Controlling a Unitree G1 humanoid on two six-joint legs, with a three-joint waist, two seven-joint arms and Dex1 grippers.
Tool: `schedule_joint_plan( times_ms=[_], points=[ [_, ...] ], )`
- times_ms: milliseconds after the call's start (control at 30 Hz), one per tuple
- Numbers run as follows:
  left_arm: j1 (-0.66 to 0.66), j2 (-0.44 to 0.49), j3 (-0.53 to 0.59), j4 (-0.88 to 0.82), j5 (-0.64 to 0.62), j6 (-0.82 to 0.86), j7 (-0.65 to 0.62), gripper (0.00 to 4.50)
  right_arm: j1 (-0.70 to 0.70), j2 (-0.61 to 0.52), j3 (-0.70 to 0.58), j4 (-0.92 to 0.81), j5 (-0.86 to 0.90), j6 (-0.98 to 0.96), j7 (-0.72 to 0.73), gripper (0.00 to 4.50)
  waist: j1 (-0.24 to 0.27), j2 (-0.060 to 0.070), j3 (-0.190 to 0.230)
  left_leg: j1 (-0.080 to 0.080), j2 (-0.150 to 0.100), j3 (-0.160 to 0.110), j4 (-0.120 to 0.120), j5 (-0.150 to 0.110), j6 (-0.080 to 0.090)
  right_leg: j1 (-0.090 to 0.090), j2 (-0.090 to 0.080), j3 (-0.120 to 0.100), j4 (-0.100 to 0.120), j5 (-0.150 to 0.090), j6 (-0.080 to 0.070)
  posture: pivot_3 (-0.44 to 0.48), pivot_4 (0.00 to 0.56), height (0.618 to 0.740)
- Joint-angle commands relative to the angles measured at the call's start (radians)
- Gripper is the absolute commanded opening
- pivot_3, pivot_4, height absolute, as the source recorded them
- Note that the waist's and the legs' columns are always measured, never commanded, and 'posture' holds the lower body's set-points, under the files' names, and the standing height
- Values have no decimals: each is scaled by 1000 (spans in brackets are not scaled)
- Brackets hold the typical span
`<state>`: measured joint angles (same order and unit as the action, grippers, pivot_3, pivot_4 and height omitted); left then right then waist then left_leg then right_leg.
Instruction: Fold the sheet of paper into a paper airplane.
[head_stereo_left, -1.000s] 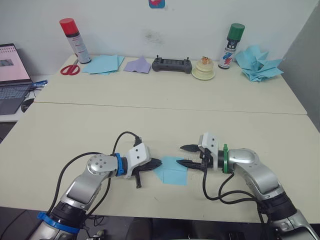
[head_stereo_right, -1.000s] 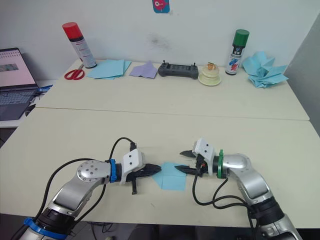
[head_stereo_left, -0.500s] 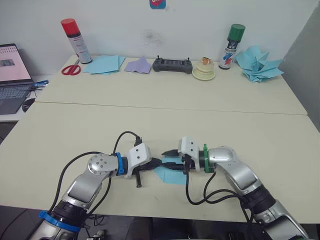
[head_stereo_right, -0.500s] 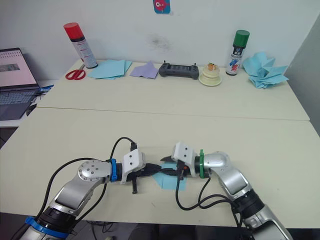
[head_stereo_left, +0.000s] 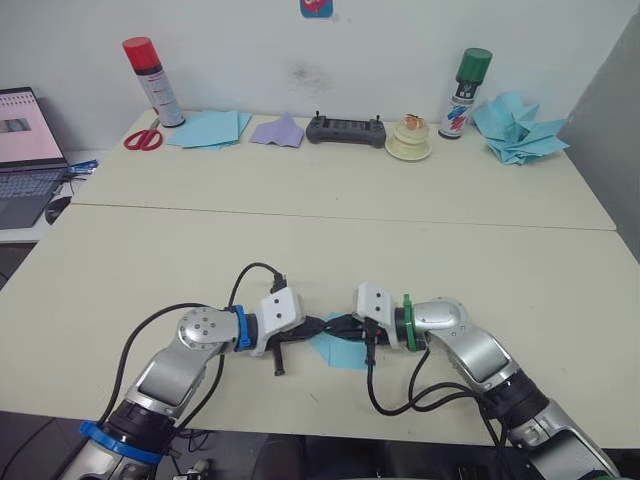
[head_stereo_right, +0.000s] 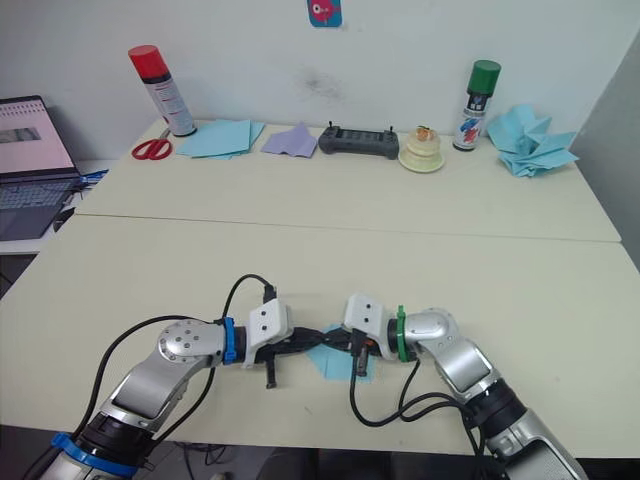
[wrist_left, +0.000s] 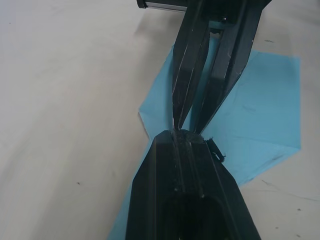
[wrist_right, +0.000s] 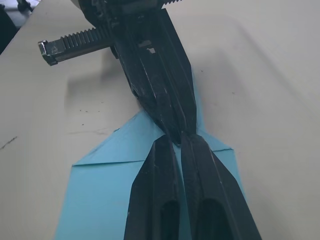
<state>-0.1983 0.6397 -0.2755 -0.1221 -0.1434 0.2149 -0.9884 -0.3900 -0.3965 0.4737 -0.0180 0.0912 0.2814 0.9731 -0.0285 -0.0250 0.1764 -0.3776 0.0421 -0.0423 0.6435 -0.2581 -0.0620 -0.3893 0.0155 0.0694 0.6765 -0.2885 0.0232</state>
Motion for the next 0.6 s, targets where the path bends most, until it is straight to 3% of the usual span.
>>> schedule_joint_plan(
  times_ms=[33, 533, 600],
  points=[
    [21, 18, -13, 59, 48, 38, 15, 0, 45, -77, 0, 32, -36, 43, 24, 32, 0, 0, 0, 0, 0, 0, 0, 0, 0, 0, 0, 0, 0, 0, 0, 0, 150, 740],
    [3, 27, -34, 115, 52, 22, 6, 0, 77, -40, -78, -52, 73, 78, -34, 32, -1, 0, 0, 0, 0, -1, 0, 0, 0, 0, 0, -1, 0, 0, 0, 0, 150, 740],
    [5, 29, -34, 116, 52, 22, 5, 0, 74, -41, -84, -59, 84, 84, -35, 603, -1, 0, 0, 0, 0, -1, 0, 0, 0, 0, 0, -1, 0, 0, 0, 0, 150, 740]
  ],
)
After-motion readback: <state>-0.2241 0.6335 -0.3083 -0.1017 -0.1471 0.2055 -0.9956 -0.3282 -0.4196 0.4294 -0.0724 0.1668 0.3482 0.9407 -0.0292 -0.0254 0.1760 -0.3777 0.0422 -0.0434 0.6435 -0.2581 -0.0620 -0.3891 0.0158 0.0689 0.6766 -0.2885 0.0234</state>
